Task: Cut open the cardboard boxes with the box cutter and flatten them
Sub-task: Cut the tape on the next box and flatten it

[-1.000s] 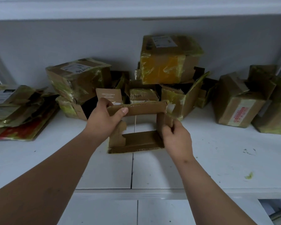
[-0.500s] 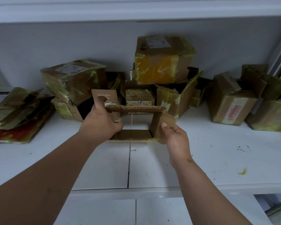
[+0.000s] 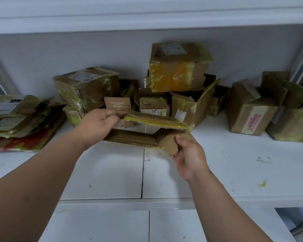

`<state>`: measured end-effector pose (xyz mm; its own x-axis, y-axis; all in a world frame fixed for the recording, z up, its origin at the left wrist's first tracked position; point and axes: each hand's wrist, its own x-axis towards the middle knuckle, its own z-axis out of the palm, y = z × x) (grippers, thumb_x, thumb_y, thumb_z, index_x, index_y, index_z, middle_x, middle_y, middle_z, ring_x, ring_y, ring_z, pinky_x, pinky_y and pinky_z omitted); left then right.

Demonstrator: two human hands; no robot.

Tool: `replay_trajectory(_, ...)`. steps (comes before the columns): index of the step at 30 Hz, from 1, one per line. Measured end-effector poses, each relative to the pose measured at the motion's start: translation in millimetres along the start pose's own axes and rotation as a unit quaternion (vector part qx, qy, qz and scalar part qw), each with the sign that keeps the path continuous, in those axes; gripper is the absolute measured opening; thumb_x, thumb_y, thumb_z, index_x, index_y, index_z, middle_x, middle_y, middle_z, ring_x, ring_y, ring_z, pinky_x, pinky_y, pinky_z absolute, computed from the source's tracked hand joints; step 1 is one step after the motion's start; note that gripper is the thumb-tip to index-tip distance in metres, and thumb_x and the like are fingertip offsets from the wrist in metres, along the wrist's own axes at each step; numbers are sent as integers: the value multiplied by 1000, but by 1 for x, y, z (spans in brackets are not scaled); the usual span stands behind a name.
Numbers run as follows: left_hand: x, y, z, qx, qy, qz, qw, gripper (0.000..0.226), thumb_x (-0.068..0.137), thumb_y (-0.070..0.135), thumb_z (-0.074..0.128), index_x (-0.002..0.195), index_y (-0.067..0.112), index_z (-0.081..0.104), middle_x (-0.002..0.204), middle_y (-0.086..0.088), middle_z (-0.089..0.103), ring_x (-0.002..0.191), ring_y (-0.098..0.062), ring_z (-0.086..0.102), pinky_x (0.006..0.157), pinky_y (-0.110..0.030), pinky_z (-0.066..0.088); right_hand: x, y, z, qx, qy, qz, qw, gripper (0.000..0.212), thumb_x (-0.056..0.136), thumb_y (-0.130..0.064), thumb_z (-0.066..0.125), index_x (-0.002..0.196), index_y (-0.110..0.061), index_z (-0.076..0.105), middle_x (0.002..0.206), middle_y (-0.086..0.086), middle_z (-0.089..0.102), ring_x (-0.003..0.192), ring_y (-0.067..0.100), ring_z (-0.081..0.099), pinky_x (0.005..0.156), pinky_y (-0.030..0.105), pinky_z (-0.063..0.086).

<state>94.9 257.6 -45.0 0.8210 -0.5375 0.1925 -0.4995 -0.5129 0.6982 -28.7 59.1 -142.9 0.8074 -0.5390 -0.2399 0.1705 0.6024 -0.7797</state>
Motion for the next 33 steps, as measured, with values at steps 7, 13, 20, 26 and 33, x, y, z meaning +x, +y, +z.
replay_trajectory(7,-18,-41,3,122,-102,18,987,40,99,14,49,125,42,61,125,26,55,115,-2,54,92,-12,37,-9,16,-3,39,-67,109,991,52,92,11,36,136,-12,50,111,22,70,85,33,73,81,48,60)
replay_trajectory(13,-37,-76,18,182,-146,38,972,46,99,13,47,137,38,53,142,30,35,130,9,29,104,-7,16,-15,11,-8,23,-53,142,988,38,90,-26,39,113,-6,62,108,21,72,99,41,70,98,53,48)
replay_trajectory(20,-40,-85,17,203,-169,58,963,40,98,16,44,129,36,61,132,32,41,126,9,33,105,-8,20,-10,17,2,-166,-39,138,976,33,93,-8,53,127,-9,55,105,17,74,95,35,72,92,49,55)
replay_trajectory(26,-44,-90,18,197,-164,54,965,32,92,28,46,106,33,74,115,29,56,114,7,44,102,-10,30,-11,13,-8,-176,-8,168,970,31,91,-21,61,117,-4,63,110,19,69,105,42,66,79,56,56)
replay_trajectory(33,-51,-100,29,206,-209,79,953,33,72,51,48,72,25,69,87,12,61,83,-6,59,79,-31,51,4,17,7,-355,41,67,932,22,96,-36,62,106,-16,65,102,5,73,94,25,68,89,43,56)
